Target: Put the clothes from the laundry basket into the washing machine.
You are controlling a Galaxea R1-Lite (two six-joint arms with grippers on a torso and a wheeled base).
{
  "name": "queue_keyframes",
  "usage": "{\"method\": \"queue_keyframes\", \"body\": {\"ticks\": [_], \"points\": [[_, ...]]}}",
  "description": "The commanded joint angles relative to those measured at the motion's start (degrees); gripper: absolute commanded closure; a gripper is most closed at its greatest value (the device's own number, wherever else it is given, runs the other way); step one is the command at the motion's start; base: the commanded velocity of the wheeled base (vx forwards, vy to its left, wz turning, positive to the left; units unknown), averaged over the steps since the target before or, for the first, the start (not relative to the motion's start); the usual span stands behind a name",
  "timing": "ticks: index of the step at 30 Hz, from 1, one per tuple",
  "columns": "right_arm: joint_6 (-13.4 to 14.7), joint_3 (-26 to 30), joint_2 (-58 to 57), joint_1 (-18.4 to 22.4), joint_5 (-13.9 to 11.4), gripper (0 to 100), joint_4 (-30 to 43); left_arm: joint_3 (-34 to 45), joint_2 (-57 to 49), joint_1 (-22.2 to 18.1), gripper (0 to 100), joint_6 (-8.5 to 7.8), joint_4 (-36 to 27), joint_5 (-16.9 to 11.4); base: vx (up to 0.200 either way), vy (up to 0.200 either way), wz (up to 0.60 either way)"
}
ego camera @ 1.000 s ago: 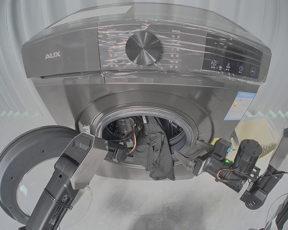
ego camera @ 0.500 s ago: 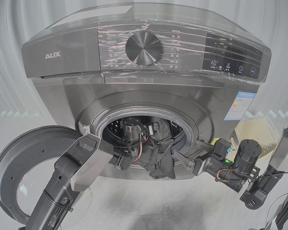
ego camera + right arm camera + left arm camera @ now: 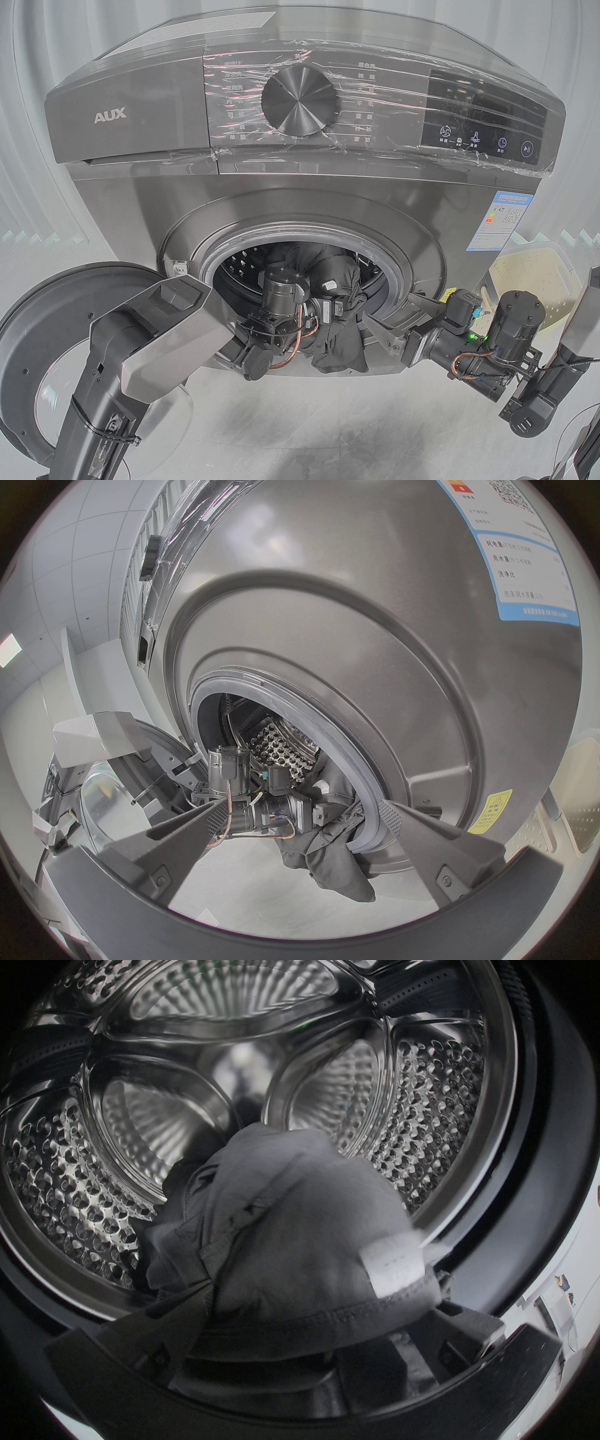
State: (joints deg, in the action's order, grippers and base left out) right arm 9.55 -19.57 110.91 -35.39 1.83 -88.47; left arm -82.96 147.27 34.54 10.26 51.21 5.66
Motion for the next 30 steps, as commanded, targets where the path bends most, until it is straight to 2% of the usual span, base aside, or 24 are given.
{"method": "queue_keyframes", "body": {"ticks": [1, 4, 11, 12, 21, 24, 30], "points": [[0.0, 0.1, 0.1, 0.0, 0.0, 0, 0.0, 2.1, -0.8, 0.6, 0, -0.07, 0.0, -0.7, 0.000, 0.000, 0.00], [0.0, 0.1, 0.2, 0.0, 0.0, 0, 0.0, 2.4, 0.0, 0.6, 0, -0.16, 0.0, -1.7, 0.000, 0.000, 0.00], [0.0, 0.1, 0.5, 0.0, 0.0, 0, 0.0, 1.4, 3.6, -0.1, 0, -3.67, 0.5, -1.4, 0.000, 0.000, 0.00], [0.0, 0.1, 0.5, 0.0, 0.0, 0, 0.0, 1.4, 3.6, -0.1, 100, -3.67, 0.5, -1.4, 0.000, 0.000, 0.00], [0.0, 0.0, 0.5, -0.1, 0.1, 0, 0.0, -3.6, 3.2, -1.4, 100, -3.50, 1.3, -0.3, 0.000, 0.000, 0.00], [0.0, 0.1, 0.5, 0.0, 0.0, 0, 0.0, -9.2, 3.6, -3.2, 100, -3.32, 1.3, 2.2, 0.000, 0.000, 0.00], [0.0, 0.0, 0.6, 0.0, 0.0, 0, 0.0, -20.4, 6.1, -5.8, 100, -2.71, 1.6, 5.2, 0.000, 0.000, 0.00]]}}
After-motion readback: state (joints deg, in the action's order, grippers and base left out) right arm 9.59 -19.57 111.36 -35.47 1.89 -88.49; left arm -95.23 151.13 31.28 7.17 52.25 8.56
